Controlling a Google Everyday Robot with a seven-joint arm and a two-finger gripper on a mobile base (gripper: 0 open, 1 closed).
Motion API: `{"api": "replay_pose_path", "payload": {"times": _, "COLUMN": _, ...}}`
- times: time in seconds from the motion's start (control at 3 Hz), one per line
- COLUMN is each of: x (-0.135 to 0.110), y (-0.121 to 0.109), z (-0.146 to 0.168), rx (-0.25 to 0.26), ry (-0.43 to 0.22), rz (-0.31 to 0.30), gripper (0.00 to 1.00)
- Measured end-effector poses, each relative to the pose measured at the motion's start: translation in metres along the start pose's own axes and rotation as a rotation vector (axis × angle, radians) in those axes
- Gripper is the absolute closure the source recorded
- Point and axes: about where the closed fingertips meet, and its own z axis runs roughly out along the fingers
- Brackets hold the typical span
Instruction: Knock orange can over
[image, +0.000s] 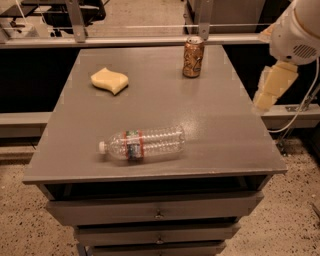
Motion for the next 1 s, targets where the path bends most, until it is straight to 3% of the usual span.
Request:
{"api": "replay_pose_path", "payload": {"times": 0.33, "x": 0.001, "y": -0.050, "z": 0.020, "rx": 0.066, "ry": -0.060, "rz": 0.023, "gripper": 0.00}}
{"api": "replay_pose_path", "payload": {"times": 1.0, "x": -0.003, "y": -0.120, "z": 0.074, "rx": 0.093, "ry": -0.245, "rz": 0.101, "gripper": 0.00}}
